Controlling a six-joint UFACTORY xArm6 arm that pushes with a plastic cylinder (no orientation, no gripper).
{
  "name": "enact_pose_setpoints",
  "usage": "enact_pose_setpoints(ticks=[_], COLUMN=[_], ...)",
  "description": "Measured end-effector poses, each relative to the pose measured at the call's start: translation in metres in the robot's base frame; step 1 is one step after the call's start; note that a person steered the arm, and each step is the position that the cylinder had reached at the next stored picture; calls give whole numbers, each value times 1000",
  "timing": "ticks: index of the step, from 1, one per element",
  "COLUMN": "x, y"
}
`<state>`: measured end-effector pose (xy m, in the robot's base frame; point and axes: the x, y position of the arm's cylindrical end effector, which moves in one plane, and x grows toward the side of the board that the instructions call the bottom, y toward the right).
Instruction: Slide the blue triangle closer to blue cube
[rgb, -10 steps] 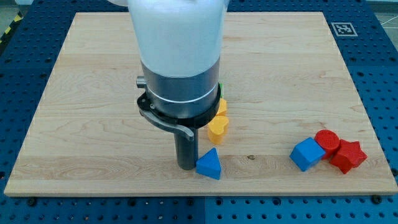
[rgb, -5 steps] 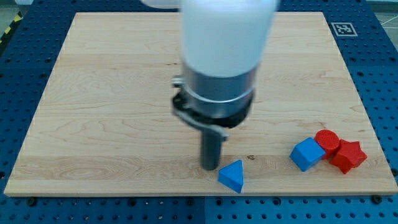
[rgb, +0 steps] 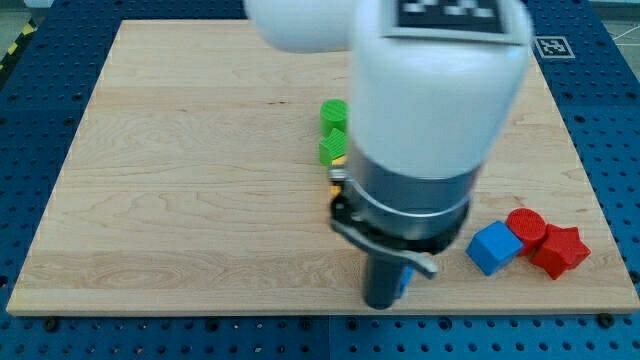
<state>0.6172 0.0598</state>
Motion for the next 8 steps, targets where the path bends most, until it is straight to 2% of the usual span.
enact_pose_setpoints(ticks=[4, 6, 7, 8], x=[0, 0, 0, -20], y=[33, -18, -18, -13])
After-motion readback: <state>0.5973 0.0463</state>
